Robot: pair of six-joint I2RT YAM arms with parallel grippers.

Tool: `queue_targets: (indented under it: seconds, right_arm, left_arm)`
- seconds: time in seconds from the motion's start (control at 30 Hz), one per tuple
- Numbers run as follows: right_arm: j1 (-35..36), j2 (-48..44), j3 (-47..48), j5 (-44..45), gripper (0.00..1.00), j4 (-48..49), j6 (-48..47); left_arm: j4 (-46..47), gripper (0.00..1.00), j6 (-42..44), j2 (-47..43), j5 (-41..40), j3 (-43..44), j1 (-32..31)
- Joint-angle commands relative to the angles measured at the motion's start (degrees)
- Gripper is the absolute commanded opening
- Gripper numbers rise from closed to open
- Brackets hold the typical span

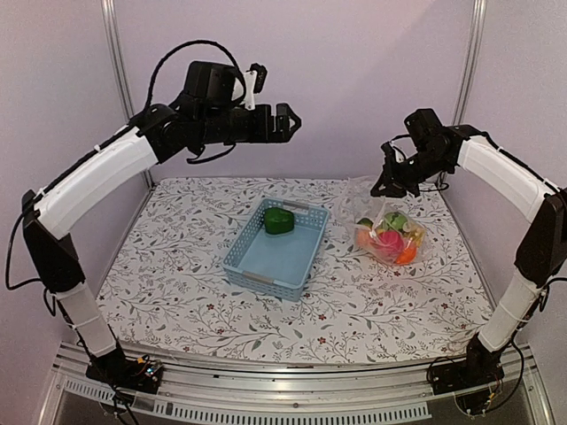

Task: Place the food in the zip-top bag and seal the zipper
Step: Place the fake fruit in the zipper food storage bag, then adjust the fake vegetable in the bin.

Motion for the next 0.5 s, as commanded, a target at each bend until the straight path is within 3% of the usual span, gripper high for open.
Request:
queue_targets:
  seconds: [0.0,0.1,0.3,0.33,0.4,0.47]
  right_arm:
    - [-0.7,-0.6,0.4,-0.7,0.00,-0.5,-1.1]
    - [-0.7,-0.2,1.1,-1.2,0.00,-1.2,-1.5]
    - [-0.7,-0.2,2.3,-0.9,0.00,-2.7,-2.2]
    - [-0.7,-0.2,2.2,-1.1,0.00,-2.8,-2.3]
    - [-0.7,-0.3,2.0,-1.3,0.00,-2.8,-2.4]
    - [-0.7,-0.4,2.2,-1.7,0.00,-2.9,-2.4]
  left_arm:
    - [7.8,1.00,8.2,-7.5,-16.1,-21.7,2.4]
    - [14.4,0.94,8.4,-8.9,-3.3,-31.5,5.9]
    - [8.2,0.86,5.4,1.7,3.0,-26.7,6.5]
    - [7.3,0.87,5.1,3.7,4.1,-25.3,6.7]
    - [6.2,0.98,5.2,7.1,6.9,-23.0,6.7]
    - [6.5,1.00,5.8,9.4,7.8,-21.6,6.8]
